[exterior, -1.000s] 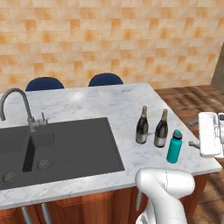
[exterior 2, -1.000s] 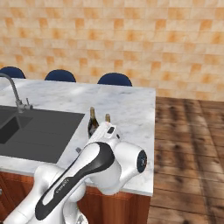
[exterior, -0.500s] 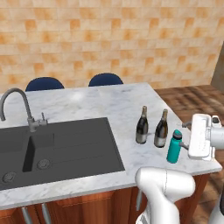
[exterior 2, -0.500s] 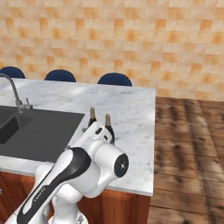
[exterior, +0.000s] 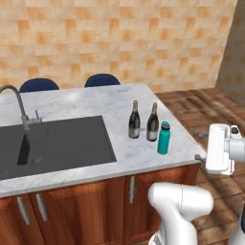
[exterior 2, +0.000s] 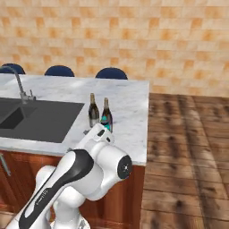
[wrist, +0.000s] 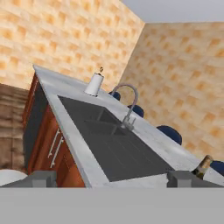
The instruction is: Move the drinks to the dining counter.
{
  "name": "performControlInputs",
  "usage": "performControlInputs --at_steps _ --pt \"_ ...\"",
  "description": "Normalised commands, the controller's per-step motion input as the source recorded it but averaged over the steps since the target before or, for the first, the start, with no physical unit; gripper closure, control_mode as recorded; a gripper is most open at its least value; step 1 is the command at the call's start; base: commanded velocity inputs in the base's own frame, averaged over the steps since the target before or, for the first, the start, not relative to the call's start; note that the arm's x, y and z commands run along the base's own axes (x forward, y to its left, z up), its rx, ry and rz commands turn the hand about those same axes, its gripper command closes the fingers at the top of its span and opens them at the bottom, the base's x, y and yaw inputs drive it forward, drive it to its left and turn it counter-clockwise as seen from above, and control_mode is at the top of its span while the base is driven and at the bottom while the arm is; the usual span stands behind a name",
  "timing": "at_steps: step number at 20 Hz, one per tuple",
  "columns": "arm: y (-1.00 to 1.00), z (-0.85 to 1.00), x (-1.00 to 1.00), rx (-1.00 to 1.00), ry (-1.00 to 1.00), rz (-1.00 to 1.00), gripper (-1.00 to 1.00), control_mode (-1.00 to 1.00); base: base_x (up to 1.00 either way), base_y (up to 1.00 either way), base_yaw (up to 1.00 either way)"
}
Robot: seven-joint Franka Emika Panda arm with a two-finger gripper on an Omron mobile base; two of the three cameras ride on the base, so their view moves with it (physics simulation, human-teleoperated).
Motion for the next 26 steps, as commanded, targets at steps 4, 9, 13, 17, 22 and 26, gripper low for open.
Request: performControlInputs --at_steps 4,9,13,17,22,26 --pt "0.0 0.0 0.0 0.0 0.0 0.0 -1.0 1.0 -0.99 -0.52 -0.16" --pt "0.0 0.0 0.0 0.0 0.0 0.0 -1.0 1.0 -0.65 -0.38 -0.37" --pt "0.0 0.0 0.0 0.0 0.0 0.0 -1.0 1.0 -0.31 -0.36 -0.57" --pt "0.0 0.0 0.0 0.0 0.0 0.0 -1.0 1.0 -0.23 -0.32 -0.67" --pt "0.0 0.0 0.0 0.0 0.0 0.0 -1.0 1.0 -0.28 -0.27 -0.67" --pt "0.0 0.0 0.0 0.0 0.0 0.0 -1.0 1.0 -0.38 -0.28 -0.63"
